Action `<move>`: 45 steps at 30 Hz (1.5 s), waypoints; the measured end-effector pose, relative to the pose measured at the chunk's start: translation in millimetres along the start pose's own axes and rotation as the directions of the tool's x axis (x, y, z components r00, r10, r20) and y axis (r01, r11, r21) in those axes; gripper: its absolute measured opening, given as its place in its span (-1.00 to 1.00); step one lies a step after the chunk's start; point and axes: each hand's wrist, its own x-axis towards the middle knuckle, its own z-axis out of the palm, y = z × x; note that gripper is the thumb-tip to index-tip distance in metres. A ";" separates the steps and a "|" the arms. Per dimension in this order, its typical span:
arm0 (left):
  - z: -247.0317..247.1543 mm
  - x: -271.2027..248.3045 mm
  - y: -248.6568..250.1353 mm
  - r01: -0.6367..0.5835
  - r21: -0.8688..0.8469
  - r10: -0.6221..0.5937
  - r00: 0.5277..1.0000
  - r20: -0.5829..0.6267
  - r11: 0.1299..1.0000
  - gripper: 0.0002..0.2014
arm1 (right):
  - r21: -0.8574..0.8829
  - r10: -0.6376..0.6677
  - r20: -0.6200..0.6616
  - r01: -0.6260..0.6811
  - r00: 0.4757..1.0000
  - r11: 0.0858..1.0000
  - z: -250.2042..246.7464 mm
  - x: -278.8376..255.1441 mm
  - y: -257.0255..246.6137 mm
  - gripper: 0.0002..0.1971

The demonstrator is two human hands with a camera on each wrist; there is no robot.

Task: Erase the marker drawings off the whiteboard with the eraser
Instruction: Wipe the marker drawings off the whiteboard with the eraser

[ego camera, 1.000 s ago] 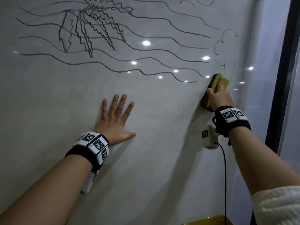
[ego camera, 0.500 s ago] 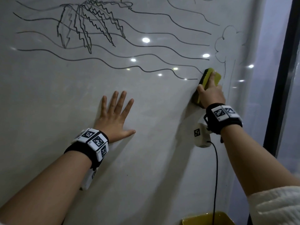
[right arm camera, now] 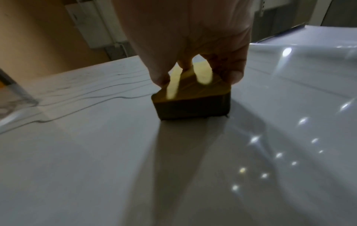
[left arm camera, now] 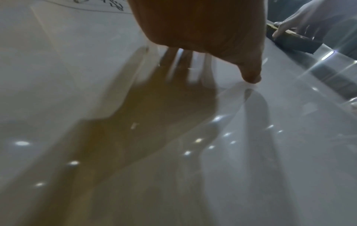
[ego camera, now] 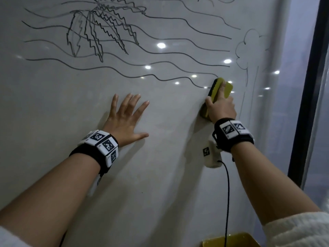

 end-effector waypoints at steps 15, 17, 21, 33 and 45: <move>-7.7 22.8 -0.3 0.045 -0.002 -0.044 0.975 0.216 0.999 0.13 | -0.038 -0.051 -0.053 0.049 0.997 0.998 10.3 -8.9 1.7 -0.28; -8.9 22.1 1.4 0.052 0.011 -0.053 0.970 0.236 0.999 0.12 | -0.047 -0.063 -0.072 0.060 0.995 0.997 17.2 -15.9 4.6 -0.29; -11.5 22.1 3.5 0.060 0.014 -0.062 0.964 0.259 0.998 0.11 | -0.054 -0.073 -0.105 0.067 0.992 0.996 4.4 9.8 0.0 -0.30; -9.4 21.7 4.0 0.047 -0.025 -0.039 0.970 0.238 0.999 0.01 | -0.175 -0.199 -0.083 0.183 0.976 0.968 9.7 -2.1 -3.7 -0.29; -10.0 22.0 2.5 0.049 -0.023 -0.042 0.968 0.246 0.999 0.00 | -0.171 -0.289 -0.072 0.273 0.955 0.947 14.1 -6.5 -31.4 -0.29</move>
